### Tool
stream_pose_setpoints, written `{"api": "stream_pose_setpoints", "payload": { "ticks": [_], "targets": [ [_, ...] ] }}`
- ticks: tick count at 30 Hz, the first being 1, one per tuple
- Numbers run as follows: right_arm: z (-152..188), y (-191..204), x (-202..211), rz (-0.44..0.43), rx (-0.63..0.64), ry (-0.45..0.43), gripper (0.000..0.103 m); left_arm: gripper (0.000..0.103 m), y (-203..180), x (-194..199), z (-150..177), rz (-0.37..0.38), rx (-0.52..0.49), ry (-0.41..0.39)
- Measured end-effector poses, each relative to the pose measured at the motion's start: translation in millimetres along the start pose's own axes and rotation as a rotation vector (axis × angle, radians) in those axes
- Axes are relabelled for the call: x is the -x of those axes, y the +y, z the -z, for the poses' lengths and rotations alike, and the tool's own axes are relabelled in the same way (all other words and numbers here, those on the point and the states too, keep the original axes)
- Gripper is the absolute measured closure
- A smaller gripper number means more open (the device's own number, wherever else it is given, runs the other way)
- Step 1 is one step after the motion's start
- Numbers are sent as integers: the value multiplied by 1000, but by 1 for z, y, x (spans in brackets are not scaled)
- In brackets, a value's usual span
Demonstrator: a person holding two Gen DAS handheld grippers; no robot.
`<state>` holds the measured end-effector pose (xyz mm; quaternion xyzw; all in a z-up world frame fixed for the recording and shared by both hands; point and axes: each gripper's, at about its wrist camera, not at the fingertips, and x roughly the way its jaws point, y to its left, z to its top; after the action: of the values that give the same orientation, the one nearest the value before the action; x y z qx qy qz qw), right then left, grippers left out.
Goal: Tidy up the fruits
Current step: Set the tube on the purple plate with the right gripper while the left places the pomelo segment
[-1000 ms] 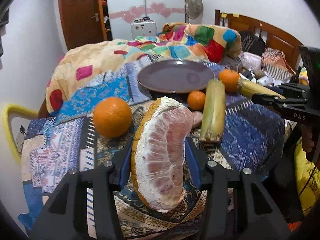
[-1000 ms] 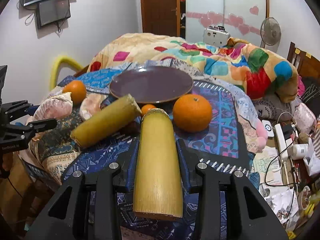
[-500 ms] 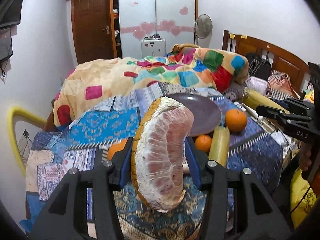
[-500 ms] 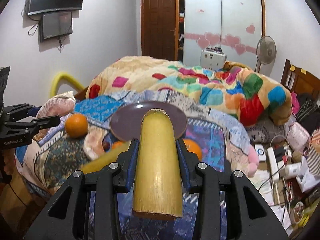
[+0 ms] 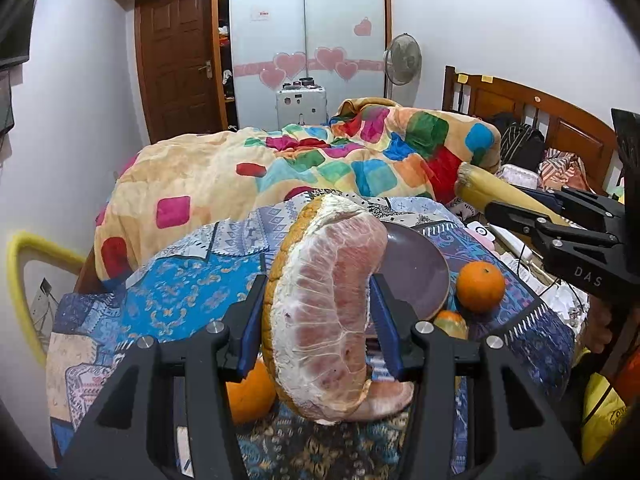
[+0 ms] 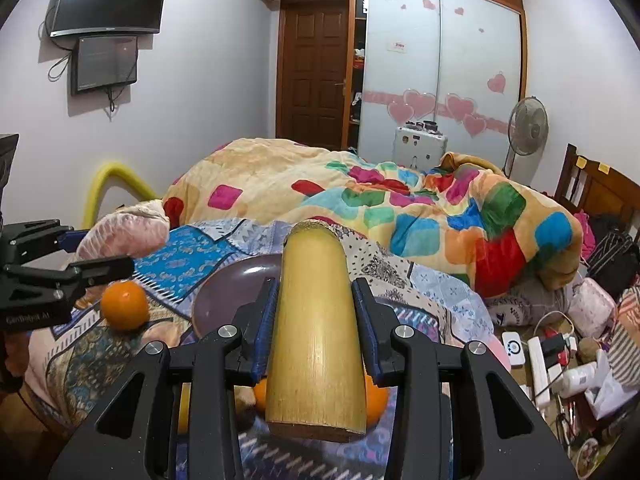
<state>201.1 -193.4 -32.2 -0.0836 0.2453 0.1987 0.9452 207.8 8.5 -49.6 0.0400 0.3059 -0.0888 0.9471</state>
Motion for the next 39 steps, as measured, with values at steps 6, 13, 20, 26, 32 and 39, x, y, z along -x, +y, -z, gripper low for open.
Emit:
{"api": "stream_pose_setpoints", "payload": {
  "ticks": [6,13,20,26,32,39],
  "targets": [
    [-2,-3,-25,5,3,27,69,54,-3,-35,-10,-2,7,28],
    [-3,-7,-56,24,23,81,69,54,-3,-70,-19,-5,29,67],
    [-9,-7,-80,22,51,133,100,54,-2,-101,-18,-23,26,122],
    [-6,-2,-93,-47,74,224,100,54,3,-119,-13,-16,43,179],
    [7,7,-95,-125,102,290,82,53,5,-136,-7,-7,48,252],
    [12,15,-92,-153,114,297,80,53,3,-144,1,-7,42,295]
  ]
}}
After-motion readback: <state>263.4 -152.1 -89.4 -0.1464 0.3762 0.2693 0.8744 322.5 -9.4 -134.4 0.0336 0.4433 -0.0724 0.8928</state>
